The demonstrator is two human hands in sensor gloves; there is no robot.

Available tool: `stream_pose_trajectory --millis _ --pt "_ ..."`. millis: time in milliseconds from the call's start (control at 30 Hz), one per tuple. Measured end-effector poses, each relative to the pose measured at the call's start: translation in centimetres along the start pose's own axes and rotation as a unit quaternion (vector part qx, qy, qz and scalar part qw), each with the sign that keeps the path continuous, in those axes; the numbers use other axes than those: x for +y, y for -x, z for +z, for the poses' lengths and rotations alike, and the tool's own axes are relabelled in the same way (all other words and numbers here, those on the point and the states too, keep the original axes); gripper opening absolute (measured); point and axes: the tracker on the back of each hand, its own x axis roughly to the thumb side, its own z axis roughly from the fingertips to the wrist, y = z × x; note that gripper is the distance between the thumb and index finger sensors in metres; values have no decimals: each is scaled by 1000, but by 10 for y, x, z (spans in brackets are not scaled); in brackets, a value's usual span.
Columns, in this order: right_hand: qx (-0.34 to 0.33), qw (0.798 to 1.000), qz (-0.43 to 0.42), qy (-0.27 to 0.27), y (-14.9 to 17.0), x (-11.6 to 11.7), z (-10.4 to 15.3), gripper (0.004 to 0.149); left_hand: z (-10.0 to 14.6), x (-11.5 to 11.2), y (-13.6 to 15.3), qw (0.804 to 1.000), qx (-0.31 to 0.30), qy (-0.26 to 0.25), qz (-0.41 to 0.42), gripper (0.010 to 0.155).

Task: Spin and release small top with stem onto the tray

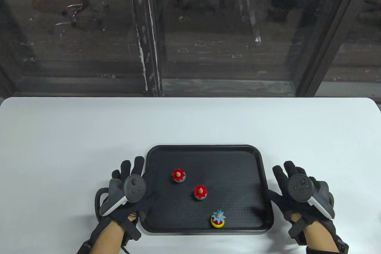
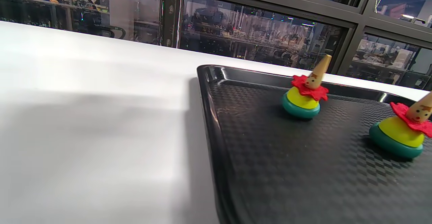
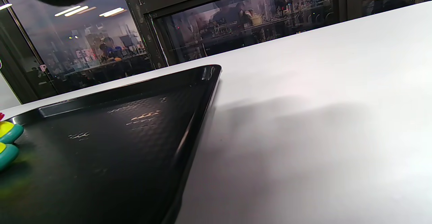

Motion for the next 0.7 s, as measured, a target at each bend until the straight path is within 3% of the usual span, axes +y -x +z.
stream_pose_trajectory --millis 700 --pt "4 1000 -5 -6 1 0 0 83 -2 1 1 1000 2 3 8 86"
